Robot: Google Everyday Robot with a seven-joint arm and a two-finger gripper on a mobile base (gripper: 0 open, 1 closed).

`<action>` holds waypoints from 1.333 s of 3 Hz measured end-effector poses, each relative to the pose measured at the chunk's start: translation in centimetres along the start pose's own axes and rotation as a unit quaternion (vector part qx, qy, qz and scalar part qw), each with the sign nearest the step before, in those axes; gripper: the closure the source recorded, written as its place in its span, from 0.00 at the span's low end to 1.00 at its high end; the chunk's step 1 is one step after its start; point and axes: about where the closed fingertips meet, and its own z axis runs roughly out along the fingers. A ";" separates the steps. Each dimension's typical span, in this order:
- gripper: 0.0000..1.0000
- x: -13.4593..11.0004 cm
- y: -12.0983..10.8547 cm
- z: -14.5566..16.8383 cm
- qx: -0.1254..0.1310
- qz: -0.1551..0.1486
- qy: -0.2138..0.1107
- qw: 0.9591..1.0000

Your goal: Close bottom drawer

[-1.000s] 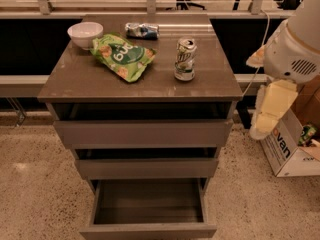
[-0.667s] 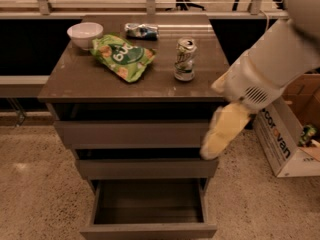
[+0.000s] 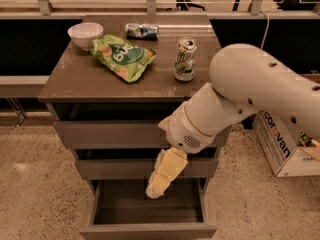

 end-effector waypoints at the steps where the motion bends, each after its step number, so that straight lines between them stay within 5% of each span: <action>1: 0.00 0.6 -1.3 1.7 -0.045 0.000 -0.012 0.999; 2: 0.00 1.6 -0.1 5.5 -0.097 0.002 -0.068 0.993; 3: 0.00 5.5 3.3 11.8 -0.134 0.069 -0.163 0.975; 4: 0.00 10.1 4.6 15.0 -0.134 0.136 -0.189 0.963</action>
Offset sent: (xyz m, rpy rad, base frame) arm 0.0226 -0.0238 -0.2631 0.5362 -0.0820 -0.5125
